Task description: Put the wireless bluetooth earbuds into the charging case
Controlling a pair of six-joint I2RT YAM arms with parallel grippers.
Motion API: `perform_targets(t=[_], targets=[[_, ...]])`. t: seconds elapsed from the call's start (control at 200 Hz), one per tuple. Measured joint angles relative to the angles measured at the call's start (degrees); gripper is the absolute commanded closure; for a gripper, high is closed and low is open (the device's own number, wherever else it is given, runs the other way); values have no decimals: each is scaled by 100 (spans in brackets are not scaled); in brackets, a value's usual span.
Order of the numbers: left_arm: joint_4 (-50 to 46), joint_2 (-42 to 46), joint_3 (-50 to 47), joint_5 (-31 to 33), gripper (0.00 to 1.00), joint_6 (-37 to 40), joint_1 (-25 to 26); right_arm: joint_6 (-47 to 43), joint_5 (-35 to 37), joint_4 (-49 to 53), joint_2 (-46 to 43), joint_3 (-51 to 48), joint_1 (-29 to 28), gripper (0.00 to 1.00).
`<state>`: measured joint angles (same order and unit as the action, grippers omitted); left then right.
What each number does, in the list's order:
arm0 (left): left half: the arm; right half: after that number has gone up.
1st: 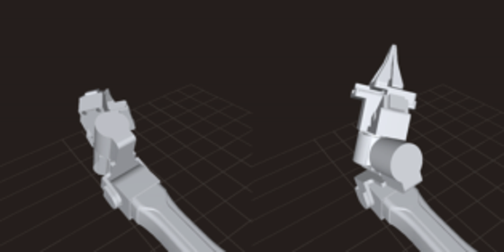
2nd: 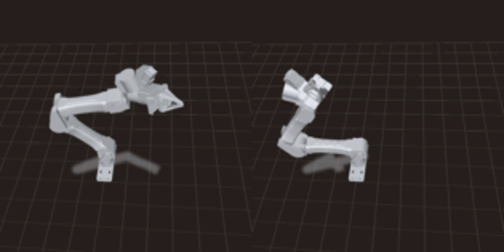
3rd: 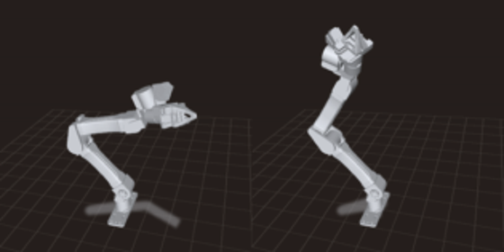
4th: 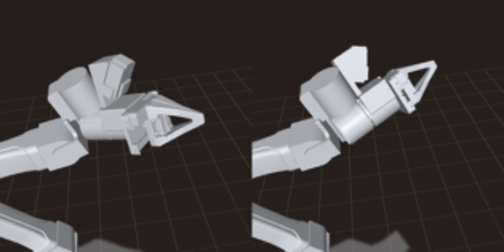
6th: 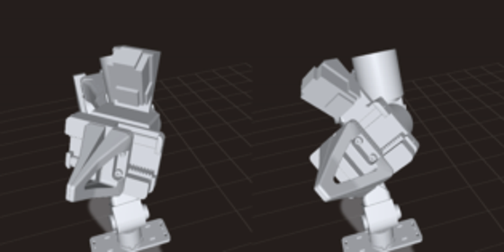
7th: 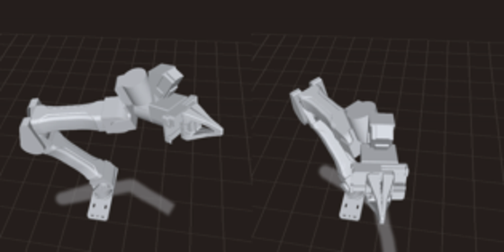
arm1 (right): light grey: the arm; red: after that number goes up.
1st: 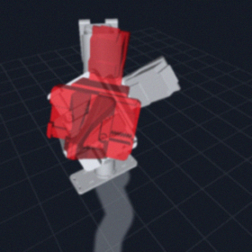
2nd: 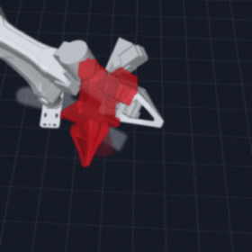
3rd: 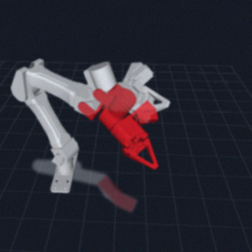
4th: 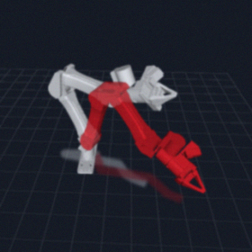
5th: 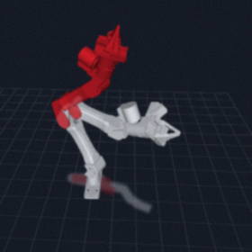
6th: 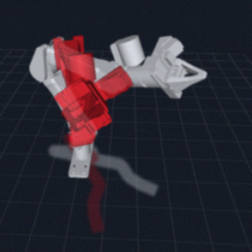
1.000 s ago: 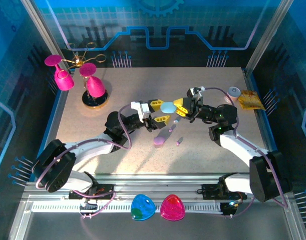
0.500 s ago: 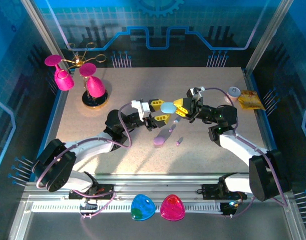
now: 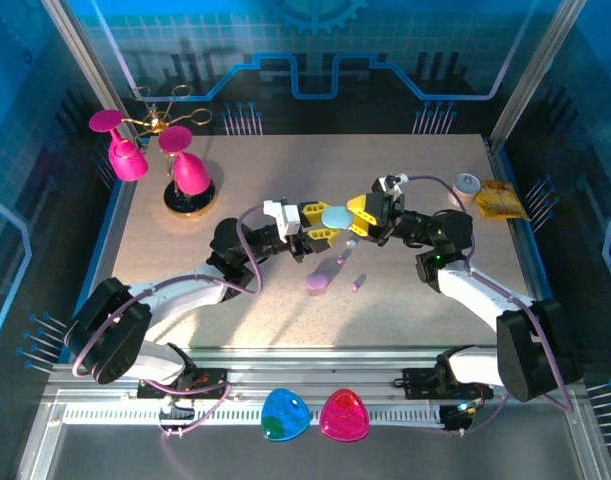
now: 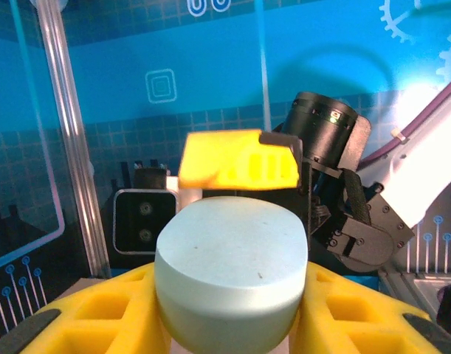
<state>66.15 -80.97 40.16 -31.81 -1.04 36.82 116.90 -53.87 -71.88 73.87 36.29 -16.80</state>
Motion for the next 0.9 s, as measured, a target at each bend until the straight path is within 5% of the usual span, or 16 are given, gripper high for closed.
perform_targets(t=[0.345,0.72,0.9], targets=[[-1633,472,188,199,75,-415,-85,-1585,-63,1325,-267,164,286,22],[-2354,1078,188,-50,78,-1016,-319,-6800,68,5851,-1432,1281,365,14],[-2566,1104,225,-476,78,-1093,-334,-9178,529,7626,-1735,1989,-35,12]])
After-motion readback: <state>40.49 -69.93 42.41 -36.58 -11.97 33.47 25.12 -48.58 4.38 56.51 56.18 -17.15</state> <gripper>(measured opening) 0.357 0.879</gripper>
